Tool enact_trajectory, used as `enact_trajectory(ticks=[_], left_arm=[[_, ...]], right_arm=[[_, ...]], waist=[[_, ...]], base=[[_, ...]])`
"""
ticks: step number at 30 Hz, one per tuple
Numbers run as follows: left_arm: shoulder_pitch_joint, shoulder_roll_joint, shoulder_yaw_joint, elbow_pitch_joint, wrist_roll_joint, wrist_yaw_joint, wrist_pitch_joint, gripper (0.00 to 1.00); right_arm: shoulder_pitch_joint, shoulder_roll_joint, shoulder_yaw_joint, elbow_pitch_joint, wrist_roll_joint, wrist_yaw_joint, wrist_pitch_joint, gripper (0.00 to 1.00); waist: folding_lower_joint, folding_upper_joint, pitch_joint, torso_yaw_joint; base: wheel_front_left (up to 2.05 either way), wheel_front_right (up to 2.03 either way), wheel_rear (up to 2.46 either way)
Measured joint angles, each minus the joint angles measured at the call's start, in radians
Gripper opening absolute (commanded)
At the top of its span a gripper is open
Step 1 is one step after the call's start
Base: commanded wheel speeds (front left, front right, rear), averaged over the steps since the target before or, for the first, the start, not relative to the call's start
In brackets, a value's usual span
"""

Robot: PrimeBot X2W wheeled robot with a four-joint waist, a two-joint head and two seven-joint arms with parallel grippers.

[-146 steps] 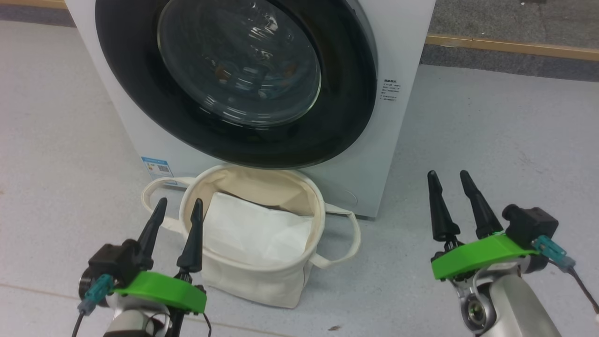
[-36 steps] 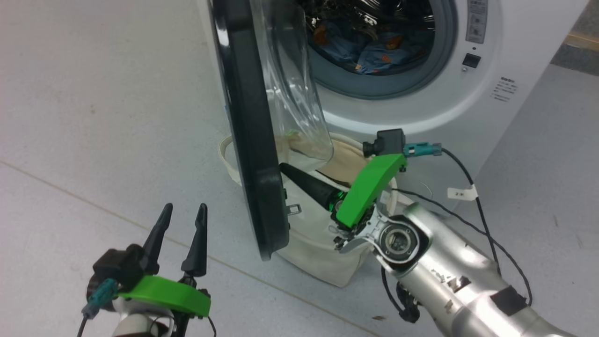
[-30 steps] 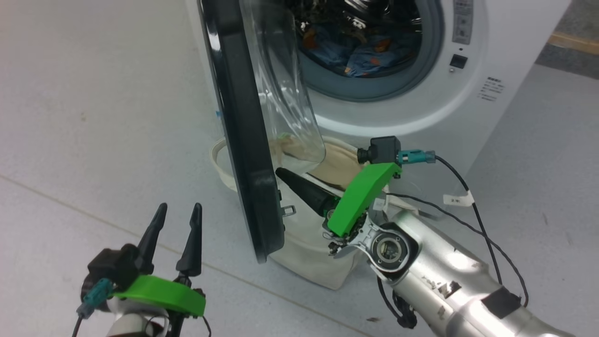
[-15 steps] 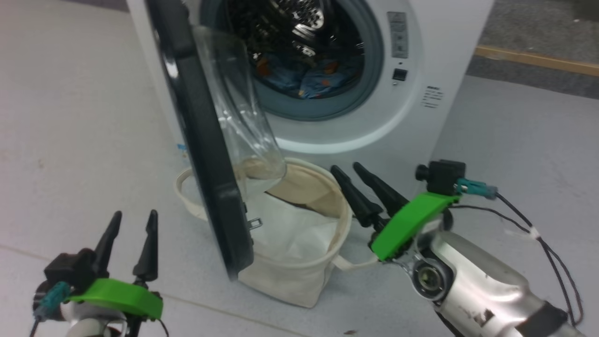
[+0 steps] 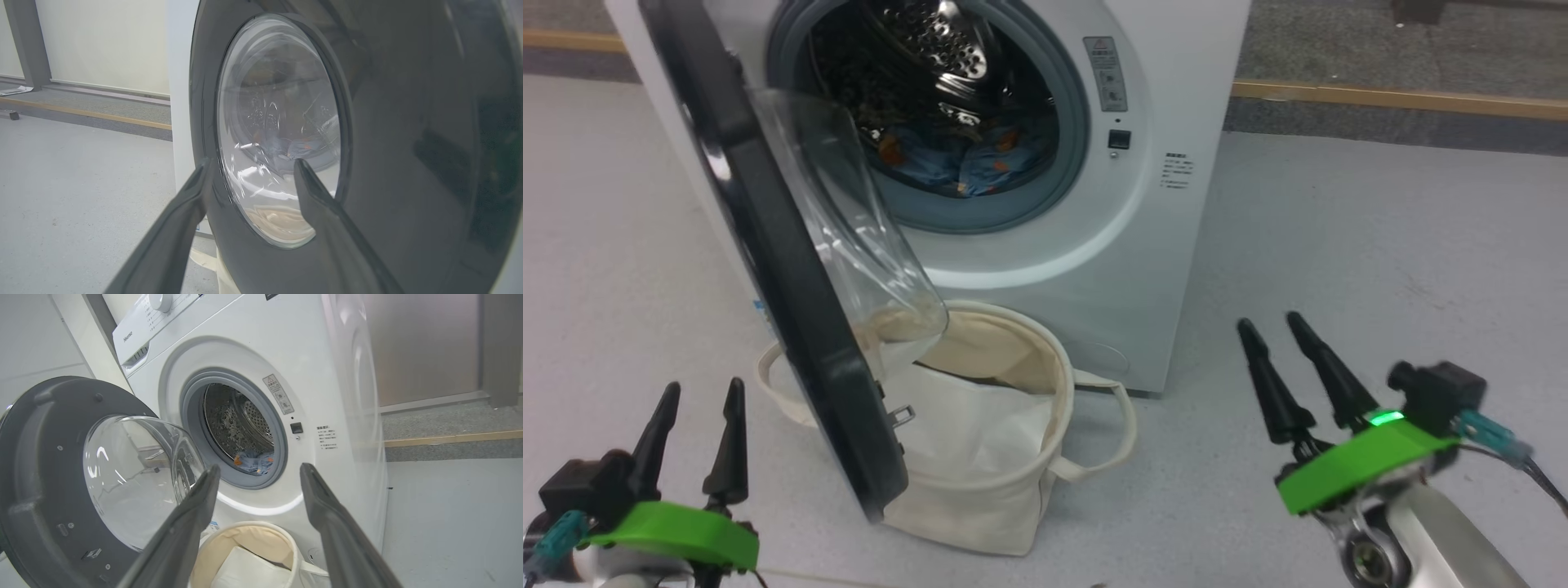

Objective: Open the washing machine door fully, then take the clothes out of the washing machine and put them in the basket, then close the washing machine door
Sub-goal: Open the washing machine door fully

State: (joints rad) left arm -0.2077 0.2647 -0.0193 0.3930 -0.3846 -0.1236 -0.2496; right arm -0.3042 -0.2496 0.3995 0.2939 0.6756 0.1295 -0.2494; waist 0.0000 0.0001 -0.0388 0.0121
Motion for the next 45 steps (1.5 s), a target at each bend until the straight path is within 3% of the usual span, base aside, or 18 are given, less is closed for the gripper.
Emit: enact_trajectory(ticks=[5, 13, 22, 45], left_arm=[[0.023, 0.016, 0.009, -0.004, 0.0, 0.009, 0.0, 1.0], [0.028, 0.016, 0.016, -0.018, -0.016, 0.011, 0.001, 1.0], [0.028, 0.017, 0.008, -0.014, -0.018, 0.012, 0.001, 1.0], [0.028, 0.025, -0.008, -0.008, -0.041, 0.015, 0.003, 1.0]], right_arm=[[0.083, 0.008, -0.102, -0.05, -0.092, 0.0, 0.0, 1.0], [0.109, 0.017, -0.162, 0.007, -0.199, 0.0, 0.0, 1.0], [0.159, 0.042, -0.243, -0.002, -0.245, 0.0, 0.0, 1.0], [0.17, 0.051, -0.258, -0.001, -0.278, 0.0, 0.0, 1.0]], waist=[[0.0, 0.0, 0.001, -0.025], [0.0, 0.0, 0.014, -0.024], [0.0, 0.0, 0.0, -0.012], [0.0, 0.0, 0.006, -0.015]], base=[[0.0, 0.0, 0.0], [0.0, 0.0, 0.0], [0.0, 0.0, 0.0], [0.0, 0.0, 0.0]])
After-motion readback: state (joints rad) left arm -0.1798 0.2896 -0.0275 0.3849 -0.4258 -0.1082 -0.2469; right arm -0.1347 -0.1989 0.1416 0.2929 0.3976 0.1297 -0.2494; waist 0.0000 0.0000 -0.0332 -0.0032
